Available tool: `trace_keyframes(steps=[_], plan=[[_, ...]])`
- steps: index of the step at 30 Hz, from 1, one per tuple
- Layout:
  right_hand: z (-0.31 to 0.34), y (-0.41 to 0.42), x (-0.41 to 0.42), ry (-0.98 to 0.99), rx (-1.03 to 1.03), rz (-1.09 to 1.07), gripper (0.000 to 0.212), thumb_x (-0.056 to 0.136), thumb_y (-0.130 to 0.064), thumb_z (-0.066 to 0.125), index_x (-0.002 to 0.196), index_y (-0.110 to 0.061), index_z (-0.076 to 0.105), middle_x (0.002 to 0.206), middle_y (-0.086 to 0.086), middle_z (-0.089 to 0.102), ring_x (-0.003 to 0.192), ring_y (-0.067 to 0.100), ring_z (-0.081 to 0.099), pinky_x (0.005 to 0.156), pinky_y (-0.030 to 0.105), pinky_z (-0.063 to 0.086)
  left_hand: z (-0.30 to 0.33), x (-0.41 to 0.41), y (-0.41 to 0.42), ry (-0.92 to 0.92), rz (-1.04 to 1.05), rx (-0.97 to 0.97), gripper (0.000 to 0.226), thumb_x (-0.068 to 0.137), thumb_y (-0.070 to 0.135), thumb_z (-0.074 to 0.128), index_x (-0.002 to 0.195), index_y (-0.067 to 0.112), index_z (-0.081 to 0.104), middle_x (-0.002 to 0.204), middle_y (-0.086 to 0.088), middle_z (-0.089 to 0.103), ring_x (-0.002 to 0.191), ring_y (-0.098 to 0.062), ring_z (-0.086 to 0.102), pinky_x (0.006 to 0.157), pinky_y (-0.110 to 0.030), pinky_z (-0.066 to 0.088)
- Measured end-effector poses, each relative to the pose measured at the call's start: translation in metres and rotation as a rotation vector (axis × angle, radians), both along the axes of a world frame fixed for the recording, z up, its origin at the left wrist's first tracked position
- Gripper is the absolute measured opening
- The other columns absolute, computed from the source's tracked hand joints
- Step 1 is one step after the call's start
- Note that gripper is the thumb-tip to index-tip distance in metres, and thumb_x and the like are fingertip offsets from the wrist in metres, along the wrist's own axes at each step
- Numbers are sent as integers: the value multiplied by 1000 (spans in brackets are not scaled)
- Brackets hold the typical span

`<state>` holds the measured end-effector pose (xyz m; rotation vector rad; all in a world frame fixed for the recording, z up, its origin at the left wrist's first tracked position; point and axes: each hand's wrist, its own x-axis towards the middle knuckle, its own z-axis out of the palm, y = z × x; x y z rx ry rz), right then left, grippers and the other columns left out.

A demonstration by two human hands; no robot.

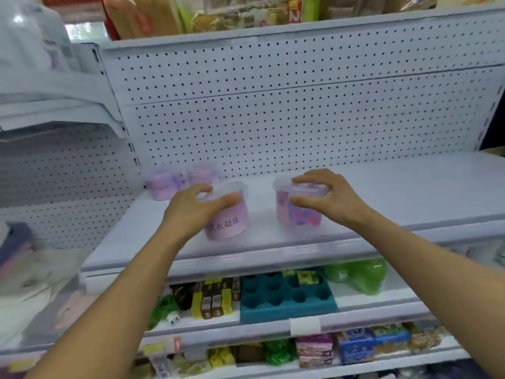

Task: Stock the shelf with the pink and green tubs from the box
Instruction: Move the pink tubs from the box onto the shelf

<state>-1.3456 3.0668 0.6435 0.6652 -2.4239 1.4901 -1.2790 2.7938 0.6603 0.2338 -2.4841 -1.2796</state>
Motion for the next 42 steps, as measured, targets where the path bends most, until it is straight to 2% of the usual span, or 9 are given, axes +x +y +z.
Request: trace_keyframes(steps=[7,11,17,20,23,32,35,39,42], plan=[[-16,-77,-53,0,122,112,37,68,-34,83,101,-36,67,126,-12,53,115,-2,48,94,14,33,-8,-51,-70,-57,20,28,96,39,80,67,122,32,58,121,13,54,111,-13,54,87,-31,43],[-12,-73,-80,89,267,137,35,74,-17,79,104,-25,62,130,-6,53,114,-15,35,93,-2,19,-9,-74,-92,-86,-35,82,64,47,71,72,100,37,60,100,24,57,95,1,56,76,-26,44],[-8,-66,-130,121,314,6,34,83,4,63,105,-22,69,126,4,55,119,11,45,92,24,33,-14,-93,-104,-79,-67,101,53,64,59,78,106,35,58,92,29,51,84,11,49,63,-16,38],[-6,-81,-145,59,333,57,26,82,-17,69,104,-31,66,120,-7,55,113,11,49,94,24,35,-15,-97,-105,-93,-51,102,37,67,57,77,92,38,57,91,28,53,84,6,53,67,-18,41],[-4,-98,-162,75,368,51,20,80,-37,70,98,-34,60,110,-10,59,100,13,51,89,31,41,-16,-99,-105,-89,-14,92,48,53,69,73,86,38,57,94,26,55,95,-6,57,81,-29,46],[-1,-130,-201,44,393,75,14,90,-16,59,104,-21,59,114,6,60,103,29,55,87,36,42,-16,-113,-97,-93,54,112,76,43,84,68,95,28,68,97,13,71,95,-12,66,91,-45,52],[1,-126,-196,139,478,103,41,86,-21,65,124,-29,53,144,5,40,136,26,30,103,39,33,-16,-116,-90,-109,41,134,77,42,86,68,99,33,70,101,12,71,97,-12,66,90,-44,53],[9,-112,-154,283,483,344,111,62,-41,85,146,-46,12,157,-11,9,143,10,5,111,31,21,-13,-123,-64,-106,-18,151,86,39,85,69,106,31,69,106,14,70,98,-8,66,90,-39,53],[4,-102,-135,482,599,396,115,58,-51,81,149,-40,10,155,-11,14,142,9,10,112,27,22,-11,-130,-29,-126,-62,103,86,46,79,70,114,27,58,110,16,63,98,-2,60,84,-29,51]])
